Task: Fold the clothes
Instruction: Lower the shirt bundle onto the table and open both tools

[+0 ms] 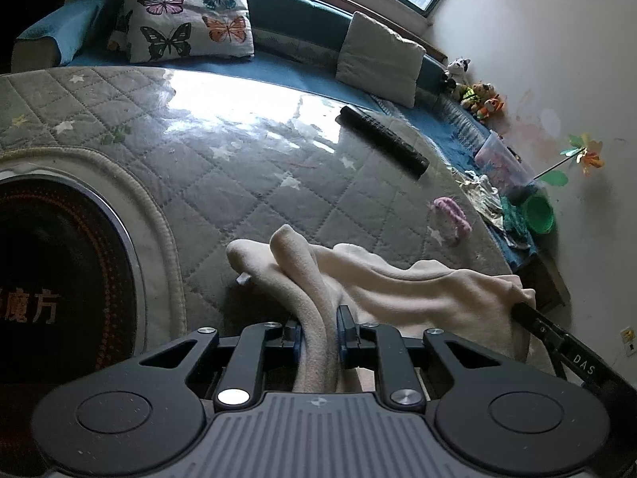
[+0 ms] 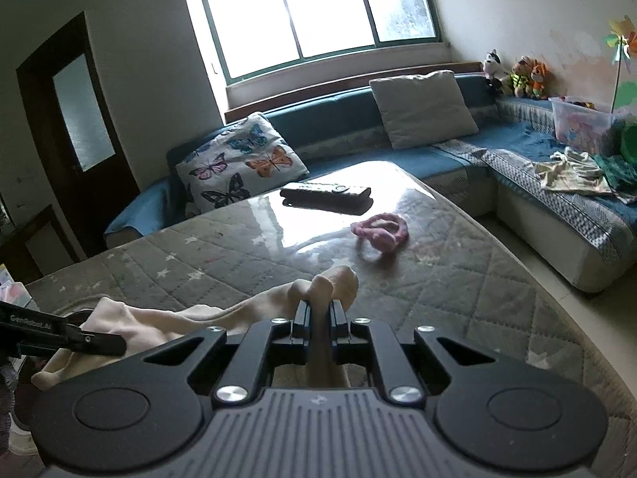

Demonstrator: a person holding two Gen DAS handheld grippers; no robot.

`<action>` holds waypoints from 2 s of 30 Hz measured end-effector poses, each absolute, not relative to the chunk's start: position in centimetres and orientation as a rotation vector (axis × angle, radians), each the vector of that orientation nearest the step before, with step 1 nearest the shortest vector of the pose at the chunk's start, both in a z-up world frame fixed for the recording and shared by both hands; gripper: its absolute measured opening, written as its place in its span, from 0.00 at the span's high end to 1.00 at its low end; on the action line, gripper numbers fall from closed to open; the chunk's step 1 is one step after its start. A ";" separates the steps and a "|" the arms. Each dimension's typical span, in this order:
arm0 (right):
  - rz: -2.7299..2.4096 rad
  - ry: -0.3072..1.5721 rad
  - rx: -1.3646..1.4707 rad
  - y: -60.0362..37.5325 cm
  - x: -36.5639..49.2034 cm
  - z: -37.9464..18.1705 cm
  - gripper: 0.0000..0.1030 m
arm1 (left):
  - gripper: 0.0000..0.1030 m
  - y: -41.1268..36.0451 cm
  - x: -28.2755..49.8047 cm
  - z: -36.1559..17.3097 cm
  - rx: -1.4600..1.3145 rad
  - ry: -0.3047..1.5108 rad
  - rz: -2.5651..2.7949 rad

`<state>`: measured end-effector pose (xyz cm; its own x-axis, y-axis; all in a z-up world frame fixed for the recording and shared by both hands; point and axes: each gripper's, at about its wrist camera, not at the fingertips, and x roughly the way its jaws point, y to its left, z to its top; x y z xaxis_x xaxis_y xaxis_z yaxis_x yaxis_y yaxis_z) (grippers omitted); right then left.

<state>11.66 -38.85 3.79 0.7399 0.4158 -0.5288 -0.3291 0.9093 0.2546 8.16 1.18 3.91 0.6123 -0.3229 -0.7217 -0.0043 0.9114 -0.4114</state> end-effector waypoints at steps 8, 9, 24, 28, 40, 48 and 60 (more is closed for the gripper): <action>0.380 0.634 0.145 -39.2 11.7 3.0 0.87 | 0.63 1.1 8.0 3.4 -0.352 0.900 -0.143; 0.378 0.633 0.145 -39.2 11.6 3.0 0.87 | 0.60 1.2 8.0 3.4 -0.349 0.900 -0.138; 0.433 0.617 0.050 -36.8 8.4 3.5 0.47 | 0.30 1.9 5.9 3.4 -0.268 0.859 -0.055; 0.451 0.623 0.011 -35.6 7.5 3.2 0.46 | 0.25 1.4 5.1 3.3 -0.231 0.854 -0.054; 0.402 0.649 -0.149 -33.5 6.4 1.9 0.38 | 0.23 1.3 4.4 2.8 -0.169 0.845 -0.027; 0.361 0.658 -0.164 -34.0 6.3 1.3 0.28 | 0.19 1.3 4.0 2.1 -0.151 0.848 -0.022; 0.305 0.661 -0.152 -35.0 5.8 1.0 0.06 | 0.01 1.0 3.2 1.6 -0.079 0.814 0.014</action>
<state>5.77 -35.00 1.03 0.7472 0.2295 -0.6238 -0.3252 0.9447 -0.0420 3.18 1.00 1.56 0.6866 -0.0183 -0.7268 -0.0424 0.9970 -0.0651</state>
